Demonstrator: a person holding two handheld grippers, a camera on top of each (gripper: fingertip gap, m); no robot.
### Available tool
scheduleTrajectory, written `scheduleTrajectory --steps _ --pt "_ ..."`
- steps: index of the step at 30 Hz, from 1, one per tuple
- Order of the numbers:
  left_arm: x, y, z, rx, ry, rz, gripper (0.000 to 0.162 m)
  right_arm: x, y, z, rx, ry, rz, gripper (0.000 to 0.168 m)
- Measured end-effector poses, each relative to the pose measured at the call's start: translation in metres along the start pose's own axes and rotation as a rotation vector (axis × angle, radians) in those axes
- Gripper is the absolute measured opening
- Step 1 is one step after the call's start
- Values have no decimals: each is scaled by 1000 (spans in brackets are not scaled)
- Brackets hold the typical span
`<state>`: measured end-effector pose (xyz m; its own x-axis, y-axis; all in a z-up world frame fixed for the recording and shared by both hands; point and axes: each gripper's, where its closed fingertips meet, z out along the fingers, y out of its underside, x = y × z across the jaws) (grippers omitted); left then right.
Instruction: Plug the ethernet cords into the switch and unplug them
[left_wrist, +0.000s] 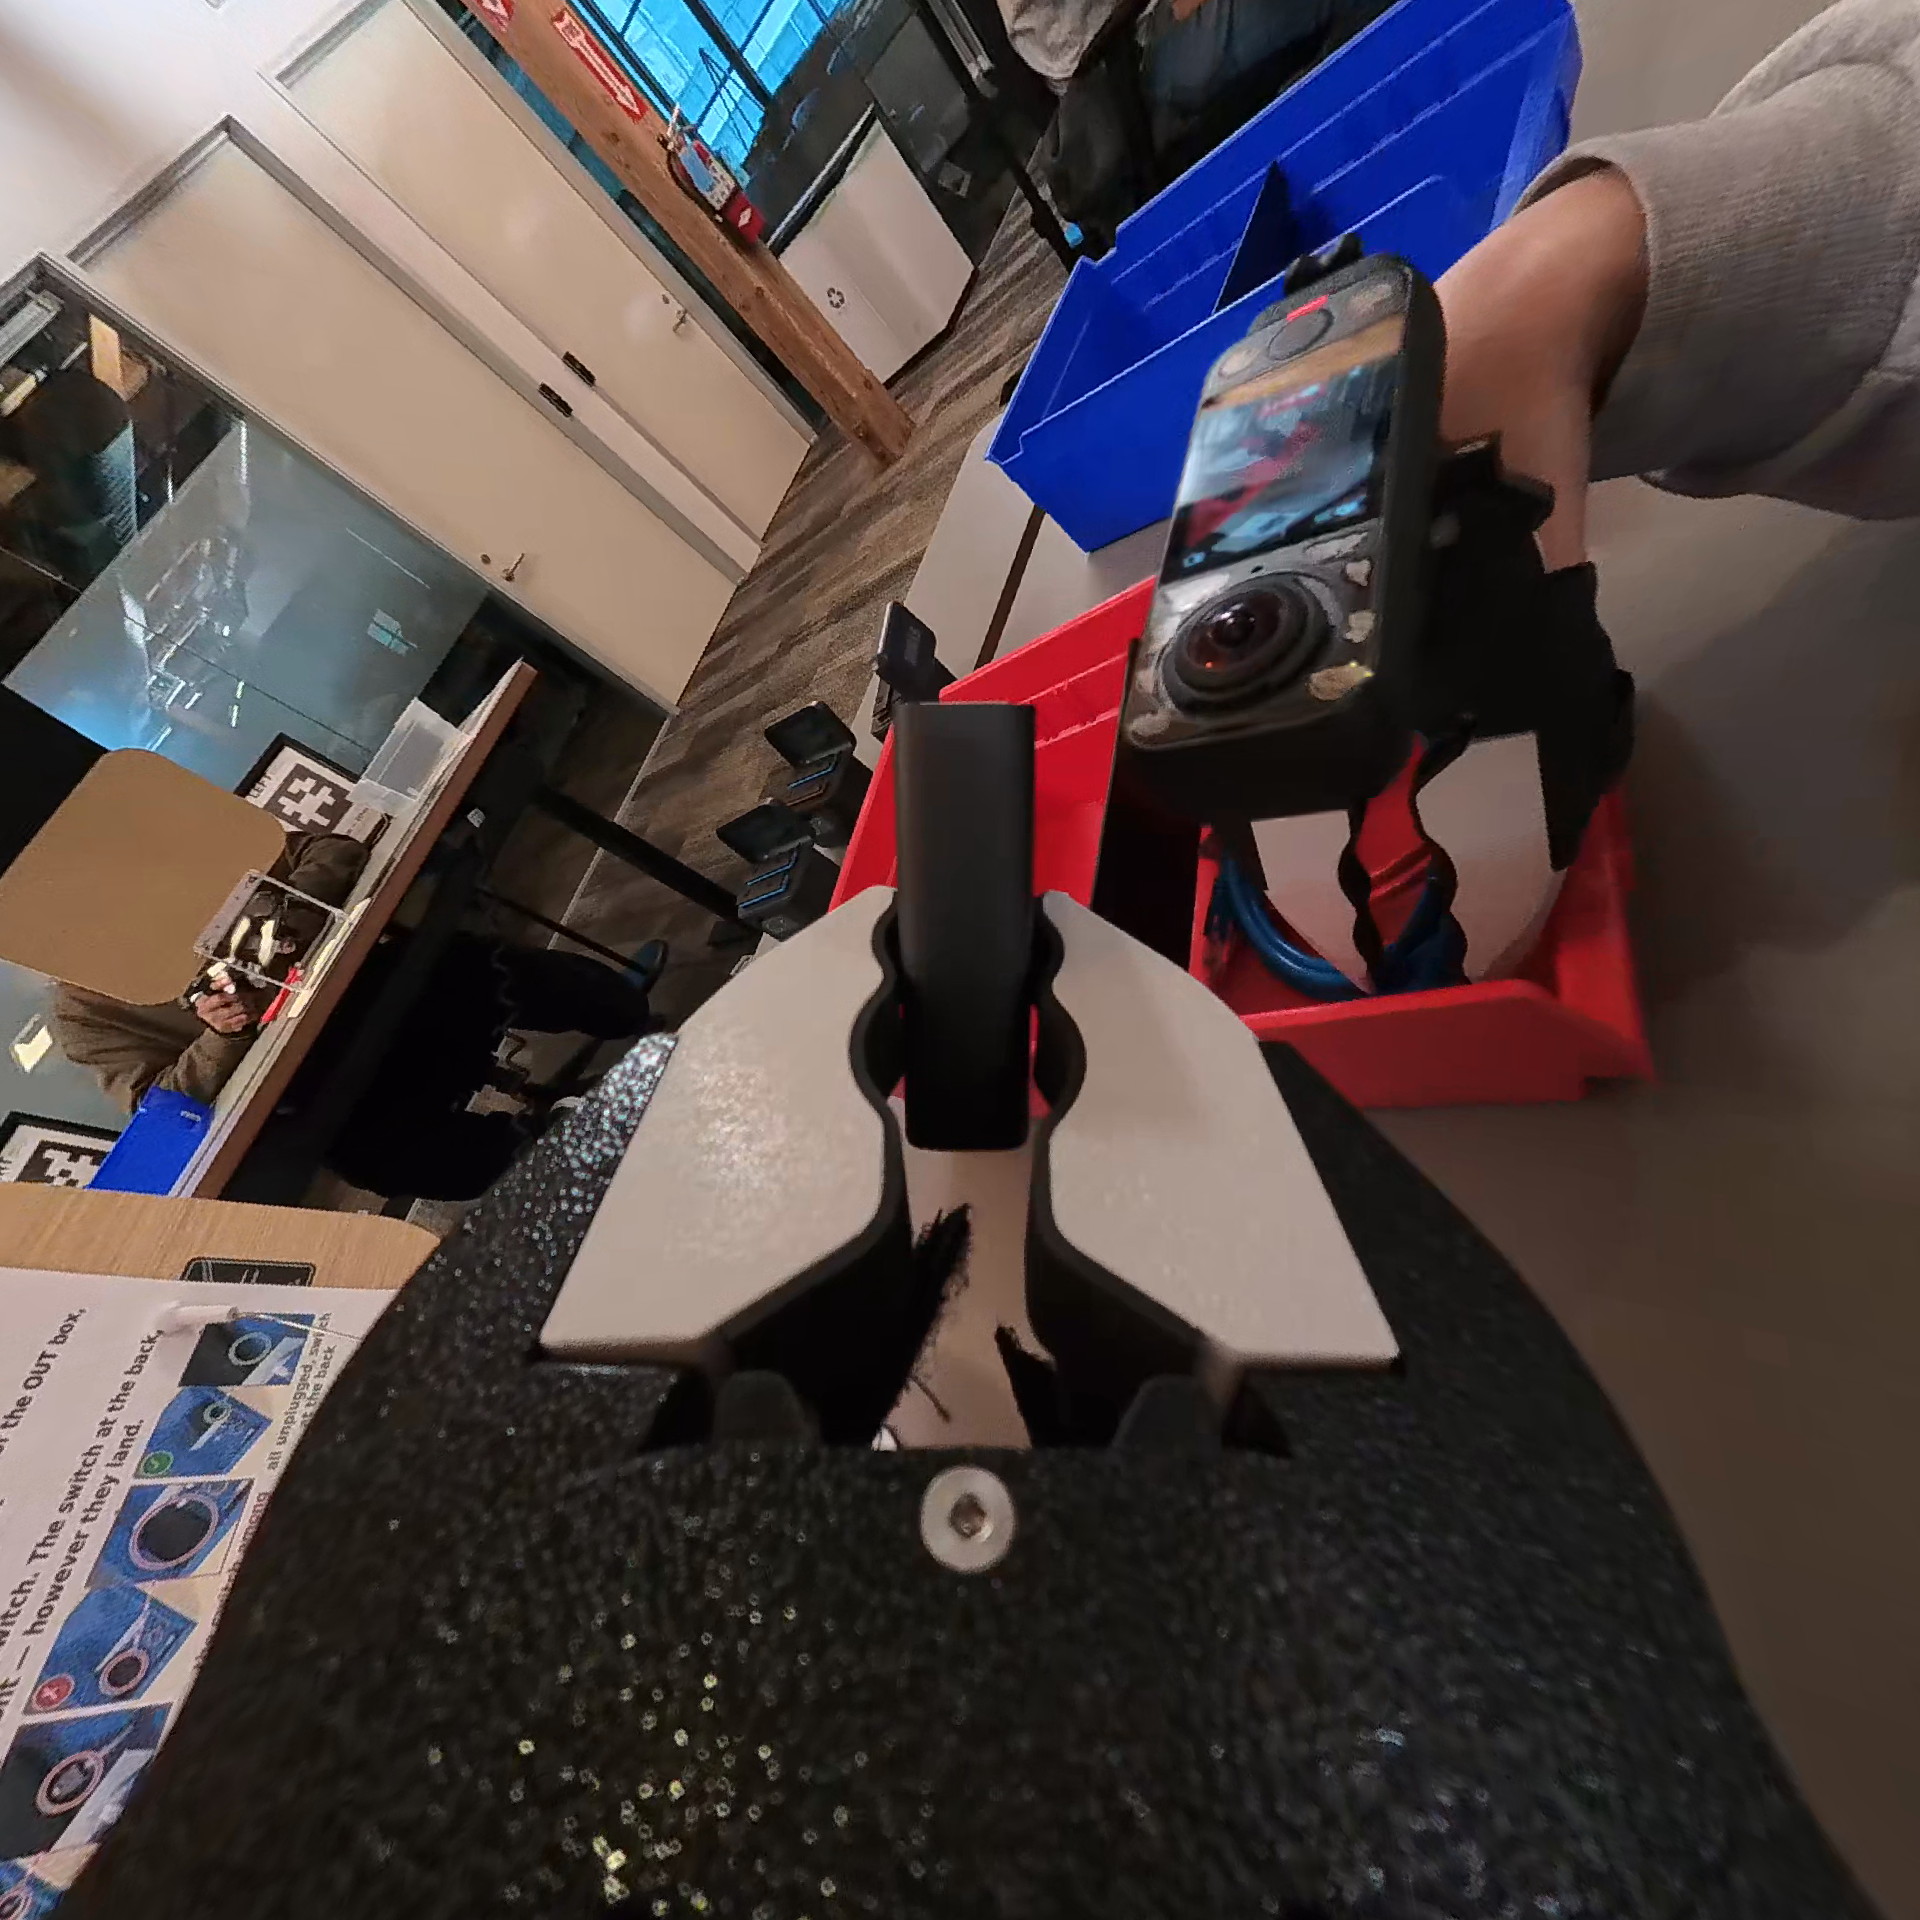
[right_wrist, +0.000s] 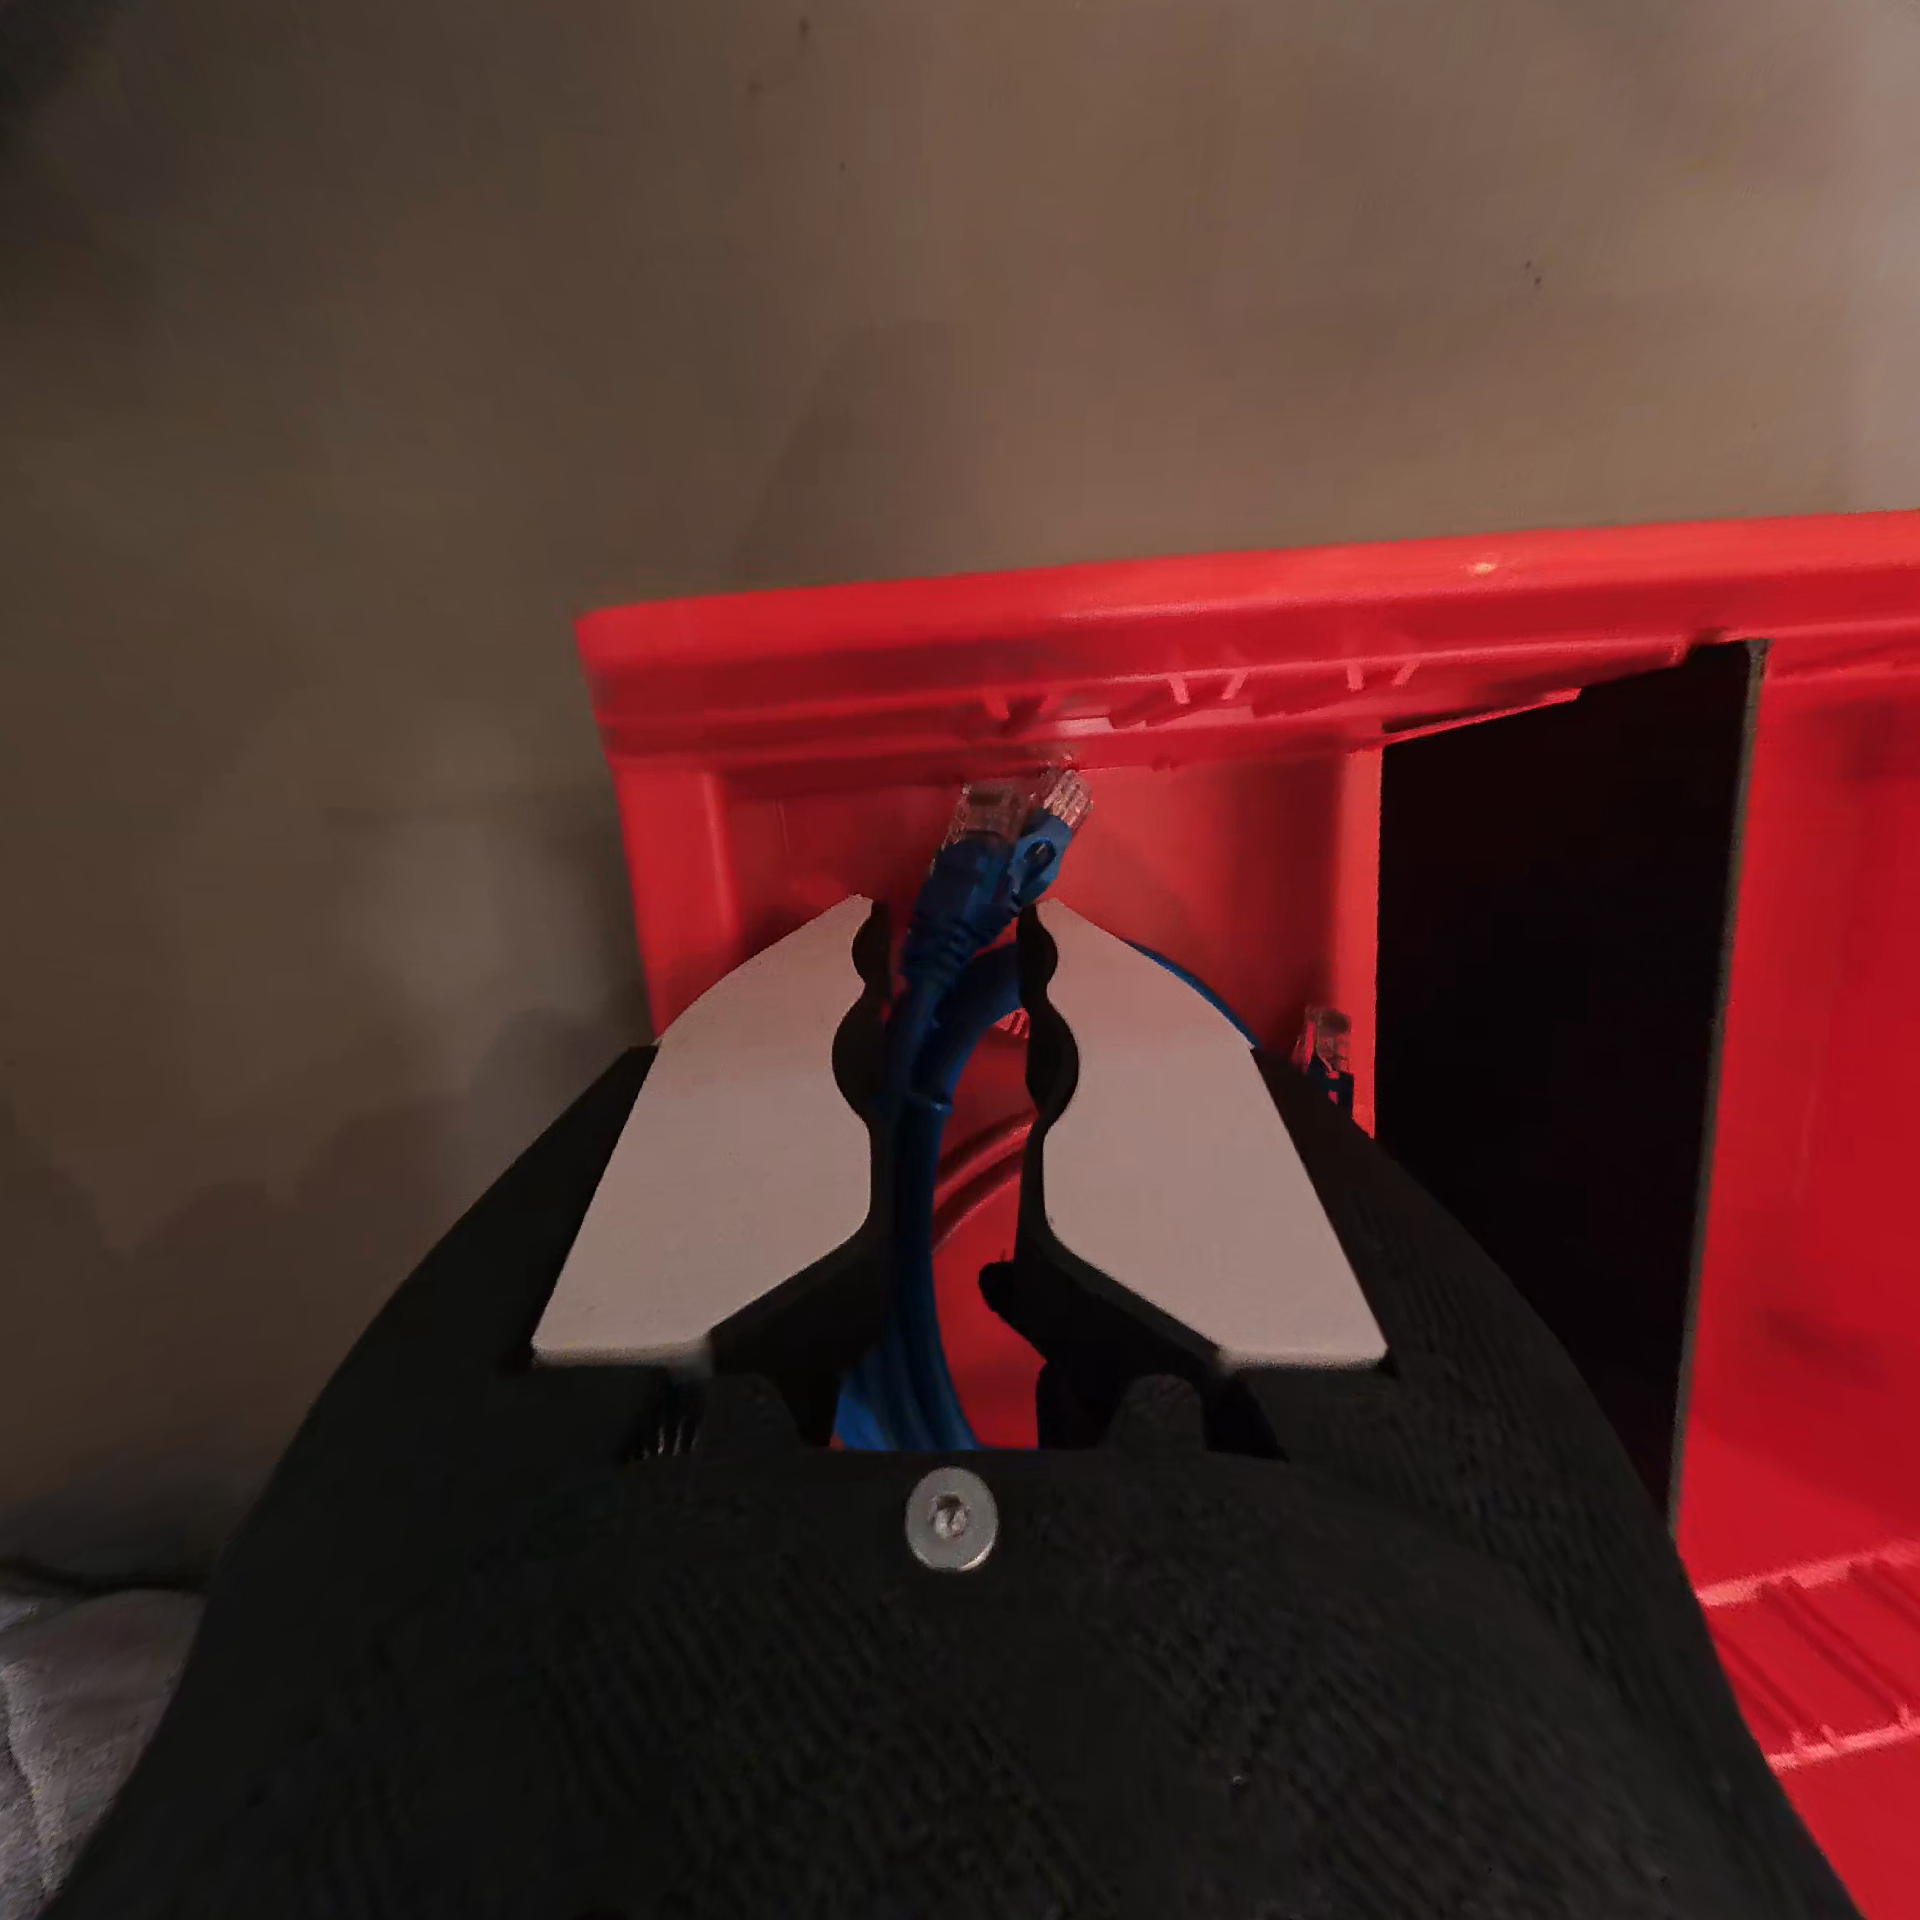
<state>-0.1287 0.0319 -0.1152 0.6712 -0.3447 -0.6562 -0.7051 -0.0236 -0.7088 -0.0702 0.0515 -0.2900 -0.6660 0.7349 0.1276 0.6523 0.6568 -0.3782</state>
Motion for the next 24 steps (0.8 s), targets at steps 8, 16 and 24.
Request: scheduleTrajectory --steps 8,16,24 --pt "1 -1 0 1 0 3 21 0 4 9 -70 25 -22 21" --pt "1 -1 2 2 -5 18 21 13 -5 -7 9 110 -41 16" --pt "-2 -12 3 60 -38 55 21 53 -20 -98 359 428 -37 11"
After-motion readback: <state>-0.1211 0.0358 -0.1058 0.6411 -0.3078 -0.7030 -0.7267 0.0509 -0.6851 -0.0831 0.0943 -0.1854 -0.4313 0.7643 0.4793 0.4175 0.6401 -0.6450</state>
